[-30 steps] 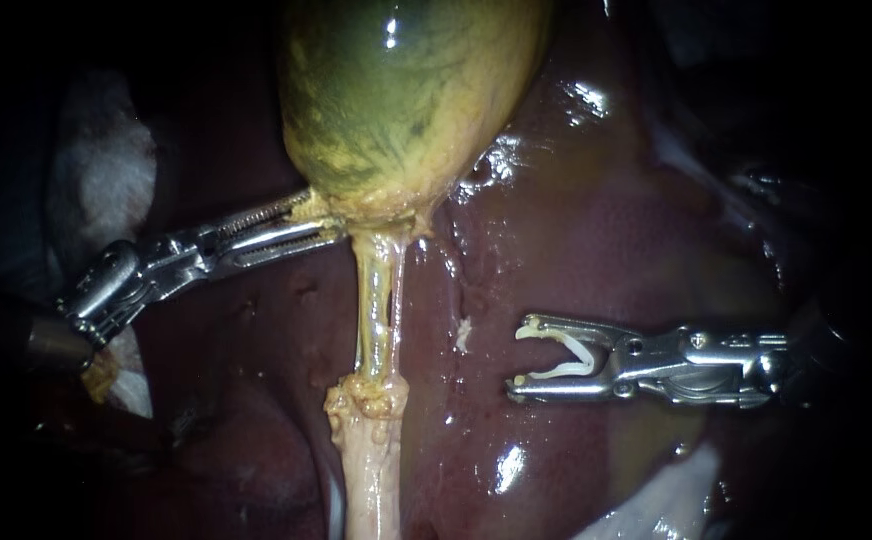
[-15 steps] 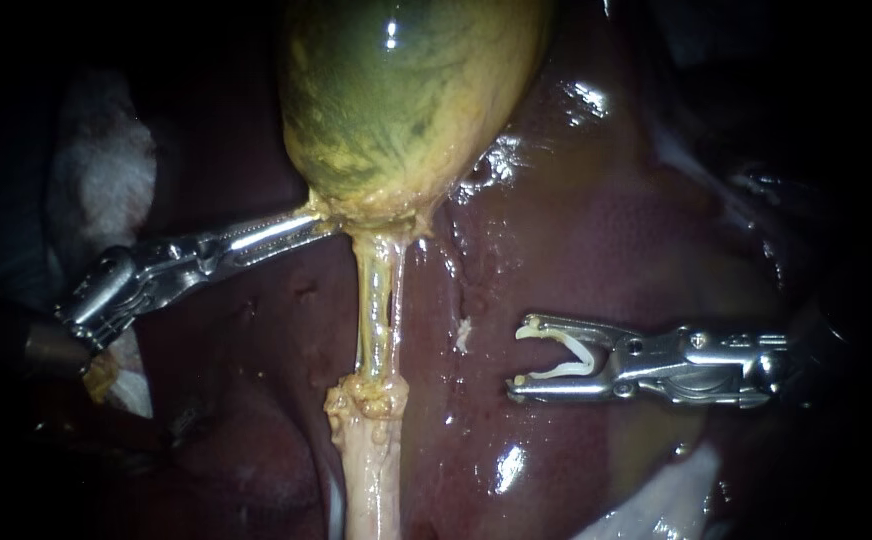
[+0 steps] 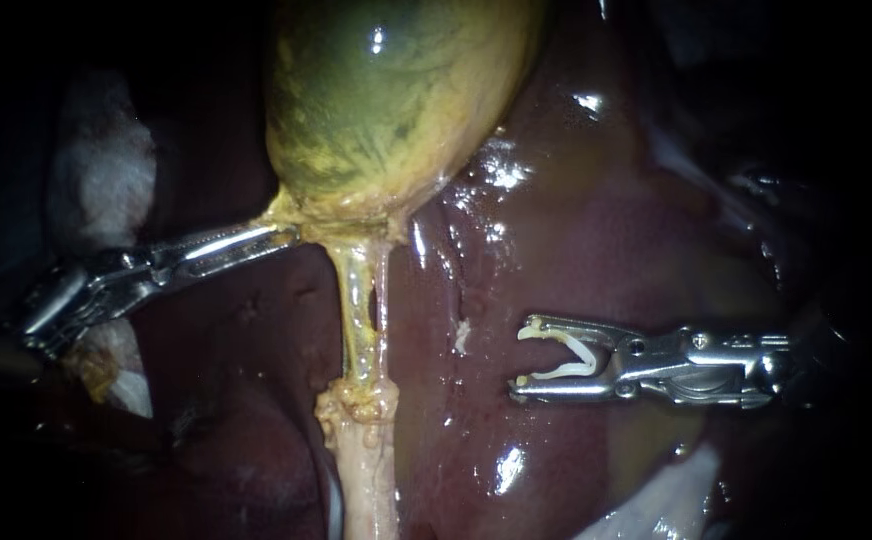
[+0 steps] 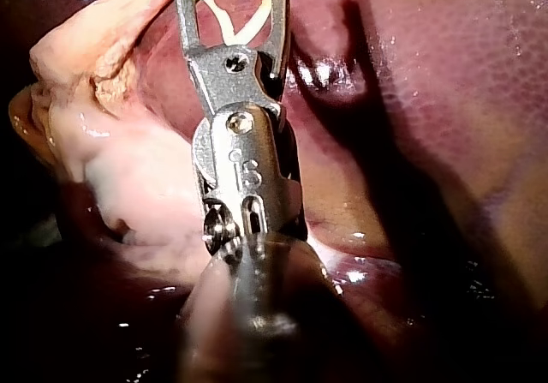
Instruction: Grabbing gallbladder
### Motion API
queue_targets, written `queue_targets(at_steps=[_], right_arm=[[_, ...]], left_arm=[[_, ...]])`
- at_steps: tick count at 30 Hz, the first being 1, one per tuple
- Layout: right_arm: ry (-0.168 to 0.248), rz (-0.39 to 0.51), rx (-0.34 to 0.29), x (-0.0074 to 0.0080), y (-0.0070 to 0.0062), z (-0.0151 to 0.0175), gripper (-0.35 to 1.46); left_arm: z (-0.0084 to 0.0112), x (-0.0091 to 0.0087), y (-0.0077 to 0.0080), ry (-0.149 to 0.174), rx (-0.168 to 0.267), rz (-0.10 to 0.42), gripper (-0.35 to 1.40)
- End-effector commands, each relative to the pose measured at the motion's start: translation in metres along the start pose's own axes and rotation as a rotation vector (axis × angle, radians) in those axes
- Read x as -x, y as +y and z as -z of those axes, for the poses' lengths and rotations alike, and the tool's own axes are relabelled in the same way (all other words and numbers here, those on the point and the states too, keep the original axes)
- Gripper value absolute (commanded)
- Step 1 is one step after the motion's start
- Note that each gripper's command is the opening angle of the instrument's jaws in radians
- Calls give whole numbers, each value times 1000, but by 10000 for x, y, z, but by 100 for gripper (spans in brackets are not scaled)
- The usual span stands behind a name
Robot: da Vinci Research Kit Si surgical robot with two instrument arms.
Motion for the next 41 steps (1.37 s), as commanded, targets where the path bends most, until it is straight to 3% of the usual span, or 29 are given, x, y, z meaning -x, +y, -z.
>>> queue_targets(at_steps=[1,8,15,41], right_arm=[[0,0,0,0,0,0,58],[0,0,0,0,0,0,58],[0,0,0,0,0,0,58],[0,0,0,0,0,0,58]], left_arm=[[2,-7,-1,-2,-2,5,-15],[8,-37,3,19,-5,22,-15],[11,-53,8,38,-11,35,-16],[10,-52,8,39,-18,35,-16]])
